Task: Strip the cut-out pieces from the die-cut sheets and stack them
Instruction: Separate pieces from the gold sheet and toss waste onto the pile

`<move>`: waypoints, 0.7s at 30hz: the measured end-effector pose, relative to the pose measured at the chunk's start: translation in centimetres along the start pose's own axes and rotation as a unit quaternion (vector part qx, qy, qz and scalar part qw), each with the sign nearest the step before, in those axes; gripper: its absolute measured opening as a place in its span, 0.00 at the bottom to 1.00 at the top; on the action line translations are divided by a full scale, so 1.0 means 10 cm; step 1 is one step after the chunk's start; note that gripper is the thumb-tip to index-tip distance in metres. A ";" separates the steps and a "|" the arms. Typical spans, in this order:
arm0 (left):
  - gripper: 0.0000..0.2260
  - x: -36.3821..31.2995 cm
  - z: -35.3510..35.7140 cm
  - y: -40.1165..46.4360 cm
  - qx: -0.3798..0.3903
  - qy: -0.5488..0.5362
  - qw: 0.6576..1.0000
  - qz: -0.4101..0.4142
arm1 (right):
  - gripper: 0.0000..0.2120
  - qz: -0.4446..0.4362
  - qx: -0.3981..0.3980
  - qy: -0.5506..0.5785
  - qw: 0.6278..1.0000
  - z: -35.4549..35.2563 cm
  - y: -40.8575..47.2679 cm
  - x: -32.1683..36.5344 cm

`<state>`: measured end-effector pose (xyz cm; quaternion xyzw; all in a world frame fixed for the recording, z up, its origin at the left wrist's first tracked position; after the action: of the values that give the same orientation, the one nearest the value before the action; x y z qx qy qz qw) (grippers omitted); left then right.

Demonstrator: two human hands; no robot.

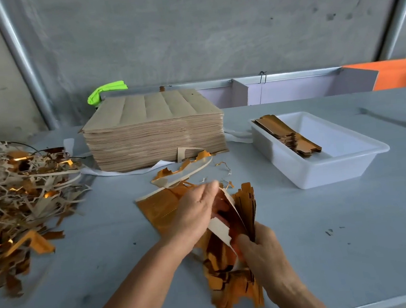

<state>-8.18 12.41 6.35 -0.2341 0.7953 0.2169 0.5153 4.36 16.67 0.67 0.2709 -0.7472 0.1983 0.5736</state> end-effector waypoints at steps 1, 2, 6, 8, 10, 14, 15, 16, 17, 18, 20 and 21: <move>0.20 0.01 -0.08 0.01 -0.037 -0.042 0.998 -0.005 | 0.13 -0.020 0.005 -0.019 1.000 0.00 -0.01 0.05; 0.18 0.01 -0.15 0.03 -0.073 -0.078 0.994 -0.008 | 0.12 -0.031 0.011 -0.032 0.999 0.00 -0.02 0.06; 0.18 0.08 -0.50 0.05 -0.203 -0.204 0.957 -0.038 | 0.19 0.025 0.035 0.043 0.998 -0.03 -0.09 -0.08; 0.18 0.19 -0.68 0.03 -0.255 -0.253 0.931 -0.066 | 0.14 0.098 0.026 0.203 0.974 -0.05 -0.14 -0.25; 0.18 0.31 -0.81 -0.02 -0.285 -0.274 0.914 -0.086 | 0.10 0.143 0.006 0.300 0.943 -0.09 -0.15 -0.40; 0.16 0.53 -1.00 -0.13 -0.308 -0.193 0.926 -0.103 | 0.07 0.172 -0.057 0.384 0.905 -0.26 -0.17 -0.57; 0.14 0.57 -1.04 -0.15 -0.312 -0.151 0.933 -0.098 | 0.07 0.176 -0.073 0.391 0.900 -0.30 -0.16 -0.58; 0.11 0.57 -1.08 -0.16 -0.316 -0.100 0.940 -0.080 | 0.06 0.174 -0.085 0.387 0.901 -0.34 -0.16 -0.58; 0.09 0.55 -1.10 -0.17 -0.308 -0.039 0.949 -0.054 | 0.06 0.173 -0.094 0.379 0.904 -0.36 -0.16 -0.59; 0.13 0.49 -1.06 -0.17 -0.282 0.024 0.959 -0.026 | 0.06 0.175 -0.100 0.372 0.906 -0.37 -0.15 -0.60; 0.25 0.39 -0.85 -0.14 -0.185 0.136 0.973 0.032 | 0.05 0.178 -0.100 0.361 0.910 -0.36 -0.15 -0.60; 0.28 0.35 -0.71 -0.14 -0.130 0.194 0.971 0.053 | 0.05 0.182 -0.098 0.360 0.910 -0.35 -0.15 -0.60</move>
<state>-13.71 6.58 5.69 -0.2941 0.8565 0.2960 0.3039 9.06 18.71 -4.21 -0.0166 -0.5423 0.3088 0.7812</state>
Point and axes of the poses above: each hand's wrist, its own y-axis towards the middle knuckle, its own z-axis out of the palm, x = y × z, the point moved 10 cm from there along y, towards the middle knuckle, and after that the axes turned 4 degrees about -z, right-handed, at the moved point
